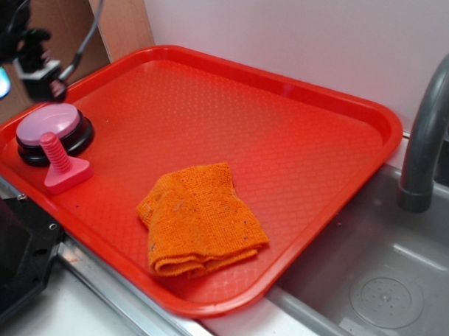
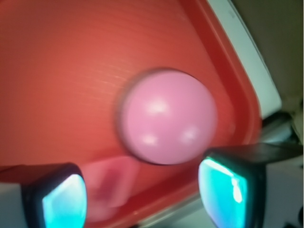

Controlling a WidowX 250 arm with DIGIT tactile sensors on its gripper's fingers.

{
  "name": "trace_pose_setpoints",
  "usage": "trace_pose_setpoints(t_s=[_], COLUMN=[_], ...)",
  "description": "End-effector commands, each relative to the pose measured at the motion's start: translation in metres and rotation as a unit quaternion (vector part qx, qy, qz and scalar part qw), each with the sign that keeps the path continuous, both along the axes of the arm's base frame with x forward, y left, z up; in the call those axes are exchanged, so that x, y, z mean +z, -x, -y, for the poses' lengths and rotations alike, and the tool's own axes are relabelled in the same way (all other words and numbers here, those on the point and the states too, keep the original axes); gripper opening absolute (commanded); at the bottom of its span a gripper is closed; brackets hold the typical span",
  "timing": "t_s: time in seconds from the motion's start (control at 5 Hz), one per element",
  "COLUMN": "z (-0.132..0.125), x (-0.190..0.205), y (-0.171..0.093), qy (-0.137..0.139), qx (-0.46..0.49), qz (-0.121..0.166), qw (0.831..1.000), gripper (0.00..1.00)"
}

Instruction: Push the pink button.

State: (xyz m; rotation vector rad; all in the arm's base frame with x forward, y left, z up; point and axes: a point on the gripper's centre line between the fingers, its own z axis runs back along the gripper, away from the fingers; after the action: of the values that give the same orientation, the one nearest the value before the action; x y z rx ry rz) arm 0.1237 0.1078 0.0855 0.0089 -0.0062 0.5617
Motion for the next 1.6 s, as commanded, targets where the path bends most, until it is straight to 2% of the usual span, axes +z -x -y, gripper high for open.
trace_pose_setpoints(t_s=[0.0,0.2,0.4,0.8,1.2,1.4], z=[-0.009,-0.001,0.002,-0.006,-0.004,-0.002], x=[-0.018,-0.01,-0.024,-0.04,-0.039,-0.024], y=[-0.018,-0.041,-0.043,-0.033,-0.03,-0.033], qy=[-0.026,-0.038,-0.018,-0.014,-0.014,-0.015], qx=[-0.072,-0.108,-0.108,-0.123,-0.134,-0.135], qz=[0.007,0.009,0.01,0.002,0.0,-0.008], qw=[0.997,0.993,0.994,0.992,0.991,0.991], gripper=[1.0,1.0,1.0,1.0,1.0,1.0])
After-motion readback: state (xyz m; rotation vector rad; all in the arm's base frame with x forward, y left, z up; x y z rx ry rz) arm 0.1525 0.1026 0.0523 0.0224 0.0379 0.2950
